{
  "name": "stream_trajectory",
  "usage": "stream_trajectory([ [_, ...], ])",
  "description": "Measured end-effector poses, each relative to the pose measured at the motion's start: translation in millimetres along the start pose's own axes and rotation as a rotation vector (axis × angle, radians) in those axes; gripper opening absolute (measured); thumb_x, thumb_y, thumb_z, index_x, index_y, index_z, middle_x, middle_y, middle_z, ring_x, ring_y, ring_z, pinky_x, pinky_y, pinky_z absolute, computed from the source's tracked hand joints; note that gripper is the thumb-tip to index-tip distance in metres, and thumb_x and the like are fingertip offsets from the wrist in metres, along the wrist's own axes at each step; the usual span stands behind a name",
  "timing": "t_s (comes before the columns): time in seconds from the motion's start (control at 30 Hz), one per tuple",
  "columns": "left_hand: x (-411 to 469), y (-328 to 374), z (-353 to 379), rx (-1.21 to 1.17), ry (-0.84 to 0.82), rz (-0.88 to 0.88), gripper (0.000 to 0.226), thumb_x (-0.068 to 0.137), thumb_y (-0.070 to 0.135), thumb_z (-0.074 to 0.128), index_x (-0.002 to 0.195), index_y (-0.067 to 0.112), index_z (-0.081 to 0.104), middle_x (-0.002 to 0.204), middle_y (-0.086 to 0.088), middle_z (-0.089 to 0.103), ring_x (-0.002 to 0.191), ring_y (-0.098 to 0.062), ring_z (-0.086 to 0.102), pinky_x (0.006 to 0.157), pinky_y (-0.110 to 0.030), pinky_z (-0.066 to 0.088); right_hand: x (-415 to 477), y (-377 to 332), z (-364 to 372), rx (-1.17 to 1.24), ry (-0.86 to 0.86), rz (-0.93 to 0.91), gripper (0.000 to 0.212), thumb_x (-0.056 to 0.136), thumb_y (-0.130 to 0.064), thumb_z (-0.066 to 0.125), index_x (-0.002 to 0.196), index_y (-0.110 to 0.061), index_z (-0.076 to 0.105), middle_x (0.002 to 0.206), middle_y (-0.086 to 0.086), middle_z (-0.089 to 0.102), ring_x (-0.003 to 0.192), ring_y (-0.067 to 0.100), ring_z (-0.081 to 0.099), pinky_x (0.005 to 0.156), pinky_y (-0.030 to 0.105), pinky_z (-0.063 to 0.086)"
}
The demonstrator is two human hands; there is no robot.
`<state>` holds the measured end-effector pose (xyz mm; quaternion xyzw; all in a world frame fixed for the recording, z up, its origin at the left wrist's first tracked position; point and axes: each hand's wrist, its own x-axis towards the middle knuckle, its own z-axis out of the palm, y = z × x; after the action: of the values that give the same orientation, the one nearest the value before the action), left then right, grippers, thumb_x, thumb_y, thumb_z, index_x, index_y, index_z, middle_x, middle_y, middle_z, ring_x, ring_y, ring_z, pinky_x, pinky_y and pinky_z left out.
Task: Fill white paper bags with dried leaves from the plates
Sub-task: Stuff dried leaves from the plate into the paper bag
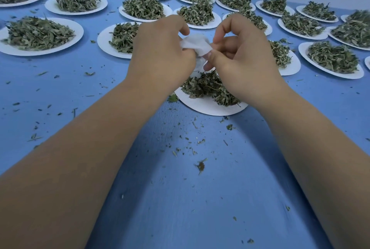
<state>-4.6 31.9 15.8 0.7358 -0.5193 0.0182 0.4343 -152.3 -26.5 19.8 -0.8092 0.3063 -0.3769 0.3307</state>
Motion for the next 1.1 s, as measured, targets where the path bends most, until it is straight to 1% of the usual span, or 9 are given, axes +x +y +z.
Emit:
stream_trajectory([
  [0.13, -2, 4, -1, -0.066, -0.076, -0.059, 0.043, 0.068, 0.030, 0.067, 0.111, 0.028, 0.068, 0.096, 0.002, 0.070, 0.084, -0.017, 0.065, 0.069, -0.033, 0.057, -1, 1, 6, -0.155, 0.008, -0.078, 0.022, 0.087, -0.003, 0.061, 0.089, -0.021, 0.049, 0.074, 0.002, 0.071, 0.074, 0.019, 0.072, 0.067, 0.040, 0.056],
  [0.3, -4, 11, -3, -0.283, -0.141, -0.100, 0.036, 0.066, 0.024, 0.063, 0.101, 0.028, 0.071, 0.068, 0.010, 0.070, 0.046, 0.002, 0.054, 0.039, -0.012, 0.035, 1, -1, 6, -0.376, 0.095, -0.227, 0.017, 0.081, -0.004, 0.051, 0.093, -0.014, 0.058, 0.079, 0.002, 0.067, 0.077, 0.030, 0.065, 0.068, 0.048, 0.053],
  [0.47, -3, 12, -3, -0.420, -0.153, -0.131, 0.028, 0.079, 0.020, 0.067, 0.105, 0.026, 0.071, 0.079, 0.010, 0.075, 0.073, -0.006, 0.072, 0.066, -0.029, 0.059, 2, -3, 13, -0.271, 0.092, -0.158, 0.022, 0.085, -0.005, 0.056, 0.105, -0.013, 0.058, 0.088, -0.004, 0.069, 0.082, 0.021, 0.067, 0.070, 0.045, 0.054],
  [0.57, -1, 8, -1, -0.347, -0.091, -0.130, 0.036, 0.076, 0.016, 0.059, 0.108, 0.029, 0.070, 0.089, 0.013, 0.071, 0.075, 0.004, 0.065, 0.062, -0.015, 0.049, 2, -3, 14, -0.104, 0.091, -0.027, 0.023, 0.088, -0.006, 0.057, 0.102, -0.023, 0.063, 0.087, -0.004, 0.069, 0.083, 0.020, 0.068, 0.075, 0.045, 0.056],
  [0.7, -3, 7, 0, -0.362, -0.137, -0.128, 0.036, 0.083, 0.019, 0.052, 0.115, 0.027, 0.068, 0.099, 0.006, 0.070, 0.084, -0.011, 0.070, 0.072, -0.031, 0.060, 7, -1, 12, 0.025, 0.134, 0.067, 0.019, 0.091, -0.009, 0.057, 0.089, -0.021, 0.072, 0.082, 0.000, 0.072, 0.084, 0.028, 0.069, 0.075, 0.052, 0.058],
  [0.8, -3, 9, 1, -0.361, -0.221, -0.097, 0.045, 0.072, 0.024, 0.055, 0.113, 0.031, 0.072, 0.091, 0.011, 0.073, 0.078, -0.002, 0.067, 0.065, -0.023, 0.057, 7, 2, 14, -0.062, 0.131, 0.041, 0.011, 0.091, -0.018, 0.061, 0.088, -0.022, 0.072, 0.079, -0.010, 0.069, 0.076, 0.007, 0.064, 0.073, 0.030, 0.055],
  [0.87, -2, 7, 4, -0.403, -0.265, -0.115, 0.049, 0.079, 0.022, 0.062, 0.127, 0.032, 0.066, 0.108, 0.011, 0.072, 0.096, -0.004, 0.068, 0.083, -0.033, 0.060, 6, 2, 15, -0.091, 0.116, 0.014, 0.004, 0.089, -0.026, 0.067, 0.088, -0.023, 0.070, 0.082, -0.014, 0.068, 0.078, -0.001, 0.063, 0.070, 0.017, 0.048],
  [1.0, -2, 5, 1, -0.389, -0.260, -0.095, 0.056, 0.096, 0.012, 0.050, 0.149, 0.029, 0.045, 0.137, 0.014, 0.056, 0.124, -0.004, 0.053, 0.102, -0.026, 0.048, 6, 4, 10, -0.116, 0.132, -0.006, 0.016, 0.084, -0.027, 0.077, 0.089, -0.024, 0.062, 0.086, -0.013, 0.067, 0.082, 0.005, 0.067, 0.071, 0.021, 0.052],
  [1.1, -2, 5, -1, -0.379, -0.273, -0.087, 0.052, 0.103, 0.014, 0.039, 0.154, 0.026, 0.038, 0.153, 0.005, 0.045, 0.134, -0.012, 0.048, 0.109, -0.038, 0.045, 5, 5, 9, -0.134, 0.181, 0.001, 0.026, 0.079, -0.030, 0.081, 0.092, -0.023, 0.059, 0.083, -0.015, 0.066, 0.074, 0.001, 0.068, 0.060, 0.010, 0.044],
])
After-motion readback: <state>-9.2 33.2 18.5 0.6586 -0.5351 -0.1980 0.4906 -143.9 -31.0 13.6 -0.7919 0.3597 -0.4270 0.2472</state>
